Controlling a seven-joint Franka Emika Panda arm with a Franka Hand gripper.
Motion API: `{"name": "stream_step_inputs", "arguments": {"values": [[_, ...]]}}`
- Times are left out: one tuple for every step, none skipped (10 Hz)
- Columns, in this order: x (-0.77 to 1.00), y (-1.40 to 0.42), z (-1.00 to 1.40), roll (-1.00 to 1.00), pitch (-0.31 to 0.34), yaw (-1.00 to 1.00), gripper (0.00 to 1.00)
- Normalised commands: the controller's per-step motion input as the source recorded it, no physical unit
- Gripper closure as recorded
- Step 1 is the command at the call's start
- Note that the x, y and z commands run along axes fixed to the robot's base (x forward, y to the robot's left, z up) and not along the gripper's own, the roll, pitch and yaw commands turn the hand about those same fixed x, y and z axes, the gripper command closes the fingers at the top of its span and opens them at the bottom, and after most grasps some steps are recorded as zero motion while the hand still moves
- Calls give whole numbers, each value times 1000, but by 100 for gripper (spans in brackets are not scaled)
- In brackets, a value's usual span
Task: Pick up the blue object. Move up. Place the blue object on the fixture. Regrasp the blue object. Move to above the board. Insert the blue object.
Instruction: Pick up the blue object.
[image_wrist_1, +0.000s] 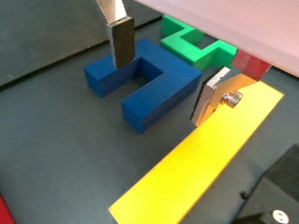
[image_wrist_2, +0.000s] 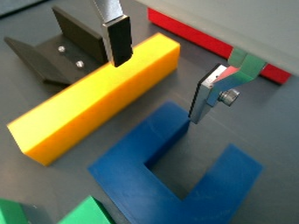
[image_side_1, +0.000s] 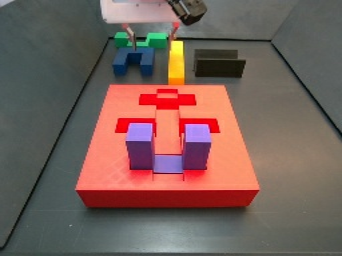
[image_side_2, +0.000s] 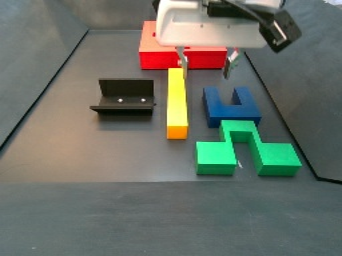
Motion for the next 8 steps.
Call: {"name": "stream_step_inputs", "arguments": {"values": [[-140, 0, -311, 0, -106, 0, 0], [-129, 0, -257, 0, -100, 0, 0], [-143, 0, -291, 0, -103, 0, 0], [-146, 0, -297, 0, -104, 0, 0], [-54, 0, -251, 0, -90, 0, 0], [-6, 0, -226, 0, -83, 0, 0], [0, 0, -197, 0, -66, 0, 0], [0, 0, -189, 0, -60, 0, 0]]}}
